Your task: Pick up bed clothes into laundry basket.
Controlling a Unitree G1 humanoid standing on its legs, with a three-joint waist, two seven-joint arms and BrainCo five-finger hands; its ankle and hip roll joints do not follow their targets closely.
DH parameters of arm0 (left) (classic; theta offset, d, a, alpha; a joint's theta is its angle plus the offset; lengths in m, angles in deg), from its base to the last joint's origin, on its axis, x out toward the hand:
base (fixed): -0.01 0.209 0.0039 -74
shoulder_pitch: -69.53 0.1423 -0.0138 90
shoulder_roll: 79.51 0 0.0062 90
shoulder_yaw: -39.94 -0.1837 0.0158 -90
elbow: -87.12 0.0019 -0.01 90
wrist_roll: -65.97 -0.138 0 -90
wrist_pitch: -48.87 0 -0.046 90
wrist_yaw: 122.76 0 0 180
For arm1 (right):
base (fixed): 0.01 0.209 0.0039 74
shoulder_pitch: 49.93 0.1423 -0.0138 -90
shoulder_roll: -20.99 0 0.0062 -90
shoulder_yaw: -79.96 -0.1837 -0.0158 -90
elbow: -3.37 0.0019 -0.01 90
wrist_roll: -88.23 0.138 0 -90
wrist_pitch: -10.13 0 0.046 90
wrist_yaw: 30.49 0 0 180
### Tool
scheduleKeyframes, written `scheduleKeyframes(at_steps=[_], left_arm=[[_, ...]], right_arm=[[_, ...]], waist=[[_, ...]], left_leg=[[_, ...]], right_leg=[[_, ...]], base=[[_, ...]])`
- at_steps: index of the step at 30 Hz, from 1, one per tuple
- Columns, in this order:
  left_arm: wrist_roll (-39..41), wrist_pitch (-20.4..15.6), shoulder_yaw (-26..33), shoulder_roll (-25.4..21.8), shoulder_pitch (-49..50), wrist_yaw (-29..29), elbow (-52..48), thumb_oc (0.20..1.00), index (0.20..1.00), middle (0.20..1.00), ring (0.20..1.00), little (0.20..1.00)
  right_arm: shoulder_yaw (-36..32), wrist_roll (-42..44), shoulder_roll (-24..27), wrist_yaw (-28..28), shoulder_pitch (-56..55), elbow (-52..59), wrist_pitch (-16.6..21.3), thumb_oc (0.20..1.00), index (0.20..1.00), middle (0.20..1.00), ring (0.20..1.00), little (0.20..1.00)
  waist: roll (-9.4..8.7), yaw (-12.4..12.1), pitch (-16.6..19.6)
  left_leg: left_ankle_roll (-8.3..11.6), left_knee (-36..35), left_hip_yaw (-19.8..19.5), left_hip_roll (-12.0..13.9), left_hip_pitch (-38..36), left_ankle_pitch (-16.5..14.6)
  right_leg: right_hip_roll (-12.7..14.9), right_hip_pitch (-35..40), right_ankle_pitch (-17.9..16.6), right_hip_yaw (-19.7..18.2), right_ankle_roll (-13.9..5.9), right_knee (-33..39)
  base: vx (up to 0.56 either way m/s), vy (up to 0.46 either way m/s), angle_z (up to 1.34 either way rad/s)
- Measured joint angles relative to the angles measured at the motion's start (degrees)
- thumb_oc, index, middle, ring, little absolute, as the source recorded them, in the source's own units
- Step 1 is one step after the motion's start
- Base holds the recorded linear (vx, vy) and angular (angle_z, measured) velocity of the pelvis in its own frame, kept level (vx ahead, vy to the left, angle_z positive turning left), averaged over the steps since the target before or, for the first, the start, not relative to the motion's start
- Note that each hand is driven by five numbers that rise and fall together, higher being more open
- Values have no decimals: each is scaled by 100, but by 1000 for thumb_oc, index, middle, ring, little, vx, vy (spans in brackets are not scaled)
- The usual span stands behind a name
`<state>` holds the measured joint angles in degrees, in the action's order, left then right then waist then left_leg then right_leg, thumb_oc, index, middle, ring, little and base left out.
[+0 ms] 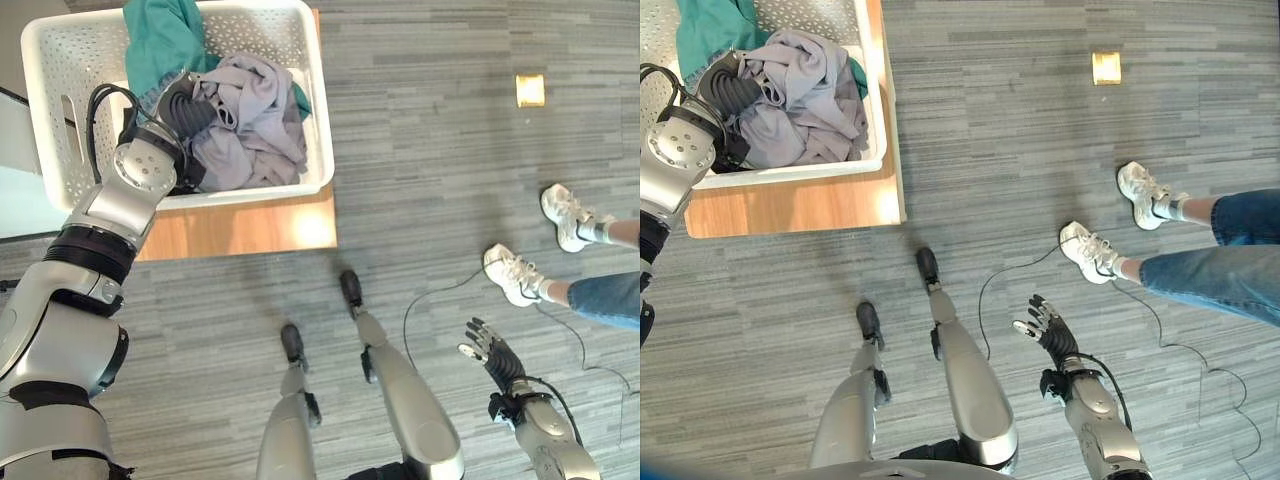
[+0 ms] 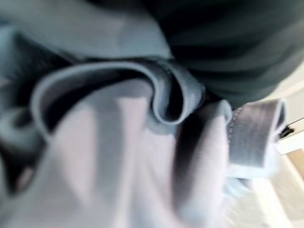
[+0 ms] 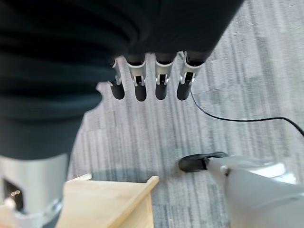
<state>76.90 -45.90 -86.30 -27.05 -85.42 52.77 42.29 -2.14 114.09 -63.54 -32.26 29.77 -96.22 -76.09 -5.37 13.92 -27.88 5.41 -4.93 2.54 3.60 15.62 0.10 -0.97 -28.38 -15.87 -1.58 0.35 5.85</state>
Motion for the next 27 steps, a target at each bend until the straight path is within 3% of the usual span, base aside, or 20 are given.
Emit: scheduleKeyframes(at_steps=[5, 8, 10, 13, 15, 18, 19, 21, 22, 23, 25, 27], left_arm=[[-322, 55, 97, 198, 63, -165, 86, 1000, 1000, 1000, 1000, 1000], [-322, 100, 303, 166, 431, -186, -429, 1000, 1000, 1000, 1000, 1000], [-297, 111, 747, 79, 926, -175, -1221, 1000, 1000, 1000, 1000, 1000], [18, 40, 1778, 18, 2391, -65, -2827, 1000, 1000, 1000, 1000, 1000], [47, -7, 1832, 68, 2986, 42, -2993, 1000, 1000, 1000, 1000, 1000], [507, -2, 2752, 143, 4460, 141, -3553, 1000, 1000, 1000, 1000, 1000], [670, -10, 3161, 317, 5252, 167, -3891, 1000, 1000, 1000, 1000, 1000], [769, -79, 3908, 1288, 6506, 209, -4309, 1000, 1000, 1000, 1000, 1000], [985, -124, 4369, 2089, 7422, 286, -4840, 1000, 1000, 1000, 1000, 1000], [1159, -128, 4360, 2594, 8012, 404, -4933, 1000, 1000, 1000, 1000, 1000], [1559, 72, 3983, 3028, 8350, 487, -4132, 1000, 1000, 1000, 1000, 1000], [1621, 225, 3865, 3171, 8601, 555, -3874, 1000, 1000, 1000, 1000, 1000]], right_arm=[[201, 0, -2, -2, 22, -22, 26, 1000, 1000, 1000, 1000, 1000], [201, 0, -3, 5, 111, -61, 17, 1000, 1000, 1000, 1000, 1000], [148, -3, -2, 3, 218, -64, -4, 1000, 1000, 1000, 1000, 1000], [-73, -80, -32, -3, 289, -78, -103, 1000, 1000, 1000, 1000, 1000], [-162, -110, 53, -12, 185, -263, -137, 1000, 1000, 1000, 1000, 1000], [-362, -214, -1, -83, 184, -277, -297, 1000, 1000, 1000, 1000, 1000], [-422, -237, -87, -102, 157, -293, -325, 1000, 1000, 1000, 1000, 1000], [-598, -235, -185, -111, 111, -323, -362, 1000, 1000, 1000, 1000, 1000], [-900, -232, -332, -98, 48, -306, -400, 1000, 1000, 1000, 1000, 1000], [-1094, -229, -422, -87, -56, -342, -417, 1000, 1000, 1000, 1000, 1000], [-1270, -225, -402, 11, -274, -507, -466, 1000, 1000, 1000, 1000, 1000], [-1428, -227, -613, 29, -307, -535, -466, 1000, 1000, 1000, 1000, 1000]], waist=[[-5, -98, 20], [3, -182, 20], [40, -340, 32], [311, -544, 165], [644, -843, 667], [882, -1099, 950], [890, -1134, 1200], [942, -1231, 1405], [937, -1236, 1459], [939, -1255, 1579], [897, -1462, 1857], [783, -1518, 1948]], left_leg=[[-8, -10, -43, -34, -73, 41], [-8, -19, -53, -21, -338, 41], [-2, -31, -80, -13, -610, 35], [48, -33, -288, 12, -1044, -6], [71, -37, -457, 6, -978, -26], [43, -62, -544, -14, -1275, -36], [-24, -65, -537, -17, -1312, -83], [-68, -63, -545, -29, -1513, -98], [-117, -67, -503, -30, -1714, -169], [-127, -67, -517, -33, -1812, -188], [-176, -65, -659, -65, -1878, -212], [-207, -65, -672, -96, -1869, -197]], right_leg=[[50, 96, 0, 60, 0, -1], [45, 364, 3, 95, 6, -1], [48, 653, 71, 119, 37, 0], [62, 1163, 264, 300, 69, 2], [117, 1192, 348, 463, 19, 1], [171, 1541, 438, 608, -38, 3], [177, 1584, 459, 590, -66, 3], [197, 1814, 507, 605, -101, 3], [191, 1983, 551, 571, -119, 5], [193, 2097, 599, 569, -131, 5], [246, 2201, 661, 667, -166, 5], [281, 2200, 671, 672, -150, 4]], base=[[11, 0, 7], [64, 24, 1], [88, 19, 9], [71, 25, 36], [86, 42, 42], [56, 43, 23], [37, 39, 11], [54, 29, -3], [49, 10, -4], [19, 17, 11], [22, 46, 28], [20, 55, 7]])
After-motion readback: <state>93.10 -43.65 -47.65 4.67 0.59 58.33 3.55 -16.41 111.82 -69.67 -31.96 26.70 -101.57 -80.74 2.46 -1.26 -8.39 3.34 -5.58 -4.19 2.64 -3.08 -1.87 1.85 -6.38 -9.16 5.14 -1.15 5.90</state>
